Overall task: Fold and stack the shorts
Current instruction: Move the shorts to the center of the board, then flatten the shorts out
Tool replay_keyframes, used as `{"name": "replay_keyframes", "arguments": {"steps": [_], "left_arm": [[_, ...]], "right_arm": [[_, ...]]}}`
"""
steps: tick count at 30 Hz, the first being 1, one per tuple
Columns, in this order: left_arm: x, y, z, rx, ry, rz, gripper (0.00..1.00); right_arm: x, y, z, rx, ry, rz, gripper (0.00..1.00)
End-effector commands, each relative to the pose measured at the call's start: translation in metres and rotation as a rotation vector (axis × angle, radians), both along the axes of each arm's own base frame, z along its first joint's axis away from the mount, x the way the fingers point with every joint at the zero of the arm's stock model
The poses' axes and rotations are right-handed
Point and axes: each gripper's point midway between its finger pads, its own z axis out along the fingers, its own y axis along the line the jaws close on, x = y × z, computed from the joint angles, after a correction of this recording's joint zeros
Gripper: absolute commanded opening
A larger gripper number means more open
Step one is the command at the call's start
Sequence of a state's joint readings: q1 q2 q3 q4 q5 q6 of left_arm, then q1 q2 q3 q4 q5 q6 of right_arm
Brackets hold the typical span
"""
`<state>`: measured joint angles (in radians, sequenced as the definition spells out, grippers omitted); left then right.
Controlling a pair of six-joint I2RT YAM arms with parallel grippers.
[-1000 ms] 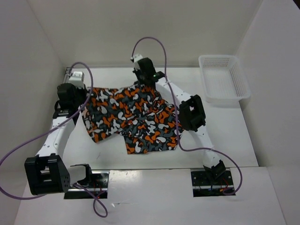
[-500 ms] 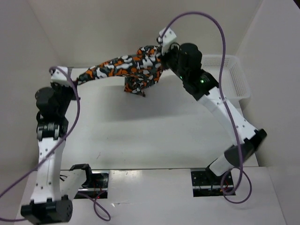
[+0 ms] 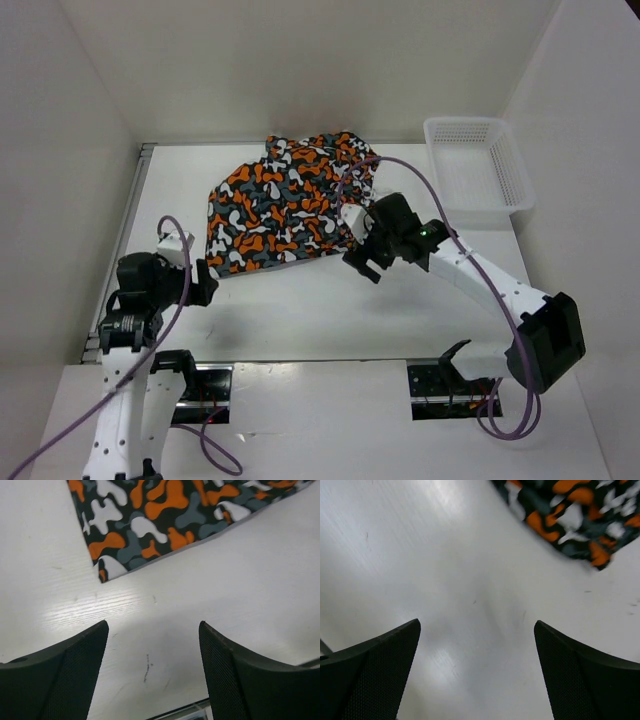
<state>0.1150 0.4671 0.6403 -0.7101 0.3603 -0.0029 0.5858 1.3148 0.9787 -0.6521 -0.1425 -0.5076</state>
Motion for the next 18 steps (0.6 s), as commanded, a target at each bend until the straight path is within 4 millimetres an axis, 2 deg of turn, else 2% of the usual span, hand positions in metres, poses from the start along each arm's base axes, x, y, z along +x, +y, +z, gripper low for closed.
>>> {"name": "replay_keyframes", "arguments": {"steps": [1, 3, 4, 6, 7, 9, 10, 12, 13, 16, 17, 18], "left_arm": [[0.027, 0.032, -0.024, 0.095, 0.055, 0.136, 0.8], [0.049, 0.043, -0.035, 0.122, 0.07, 0.173, 0.8], [0.054, 0.045, -0.048, 0.126, 0.138, 0.176, 0.79], [0.063, 0.043, -0.056, 0.116, 0.192, 0.162, 0.77], [0.068, 0.042, -0.063, 0.105, 0.254, 0.147, 0.77], [0.074, 0.038, -0.07, 0.098, 0.269, 0.129, 0.77], [0.078, 0.038, -0.07, 0.098, 0.258, 0.129, 0.77], [0.073, 0.037, -0.089, 0.125, 0.277, 0.129, 0.78], [0.073, 0.038, -0.099, 0.143, 0.282, 0.133, 0.8], [0.075, 0.04, -0.113, 0.15, 0.291, 0.14, 0.81], [0.077, 0.04, -0.114, 0.15, 0.278, 0.141, 0.81], [0.077, 0.04, -0.117, 0.15, 0.288, 0.141, 0.81]], "right_arm": [[0.041, 0.016, 0.051, 0.125, -0.167, -0.032, 0.95], [0.069, 0.016, 0.056, 0.136, -0.232, -0.09, 0.9], [0.078, 0.016, 0.058, 0.132, -0.26, -0.106, 0.85], [0.1, 0.014, 0.047, 0.128, -0.263, -0.138, 0.79], [0.11, 0.013, 0.049, 0.138, -0.267, -0.161, 0.73], [0.129, 0.011, 0.043, 0.166, -0.254, -0.218, 0.72], [0.146, 0.003, 0.032, 0.163, -0.233, -0.27, 0.72], [0.165, -0.006, 0.024, 0.199, -0.21, -0.362, 0.72], [0.18, -0.015, 0.014, 0.215, -0.188, -0.431, 0.75], [0.204, -0.031, 0.003, 0.213, -0.184, -0.541, 0.78], [0.21, -0.036, -0.011, 0.203, -0.165, -0.578, 0.81], [0.214, -0.042, -0.016, 0.209, -0.152, -0.61, 0.81]]}}
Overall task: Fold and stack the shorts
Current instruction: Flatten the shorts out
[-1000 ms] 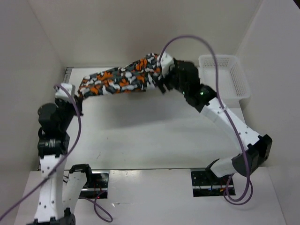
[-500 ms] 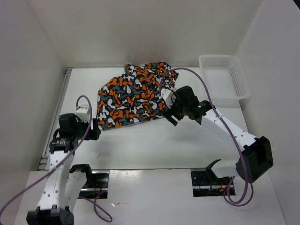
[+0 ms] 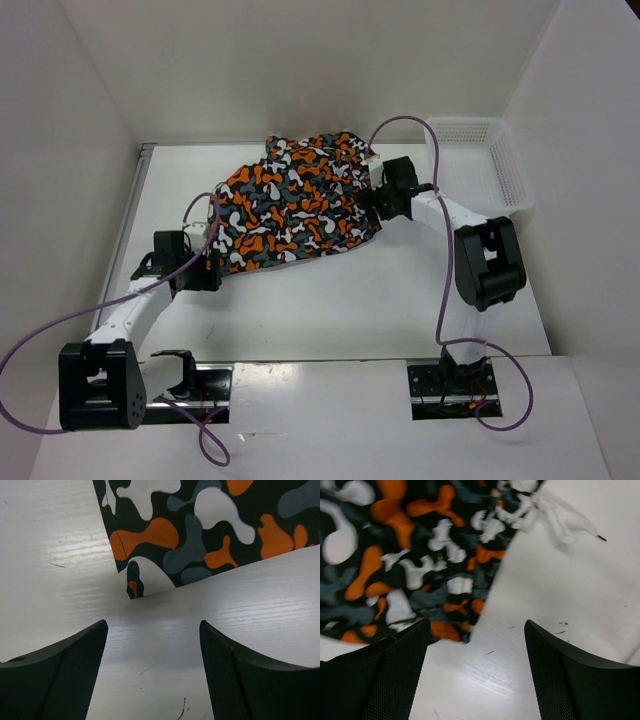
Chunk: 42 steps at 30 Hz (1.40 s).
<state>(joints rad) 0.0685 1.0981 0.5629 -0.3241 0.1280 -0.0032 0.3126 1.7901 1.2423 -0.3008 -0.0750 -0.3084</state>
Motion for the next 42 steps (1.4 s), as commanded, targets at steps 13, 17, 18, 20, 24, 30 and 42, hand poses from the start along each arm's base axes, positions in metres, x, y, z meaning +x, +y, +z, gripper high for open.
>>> {"name": "replay_keyframes", "arguments": {"steps": [13, 17, 18, 20, 24, 30, 42], "left_arm": [[0.003, 0.001, -0.038, 0.009, 0.014, 0.001, 0.77], [0.029, 0.003, -0.024, 0.038, -0.101, 0.002, 0.79], [0.038, 0.005, -0.014, 0.047, -0.134, 0.009, 0.79], [0.045, 0.004, -0.008, 0.054, -0.148, 0.005, 0.79], [0.039, -0.014, -0.014, 0.034, -0.099, -0.056, 0.71], [0.015, -0.015, -0.048, 0.057, -0.027, -0.062, 0.26], [0.096, 0.002, 0.041, 0.083, -0.354, 0.01, 0.0]], "right_arm": [[0.027, 0.01, -0.057, 0.117, 0.11, -0.157, 0.55], [0.022, 0.007, -0.062, 0.102, 0.125, -0.165, 0.56], [0.02, 0.006, -0.058, 0.105, 0.12, -0.165, 0.58], [0.013, 0.002, -0.056, 0.095, 0.125, -0.171, 0.6], [-0.004, 0.003, -0.065, 0.104, 0.171, -0.154, 0.55], [-0.004, 0.013, -0.06, 0.119, 0.158, -0.094, 0.37], [0.063, 0.038, 0.058, 0.185, -0.131, 0.025, 0.0]]}}
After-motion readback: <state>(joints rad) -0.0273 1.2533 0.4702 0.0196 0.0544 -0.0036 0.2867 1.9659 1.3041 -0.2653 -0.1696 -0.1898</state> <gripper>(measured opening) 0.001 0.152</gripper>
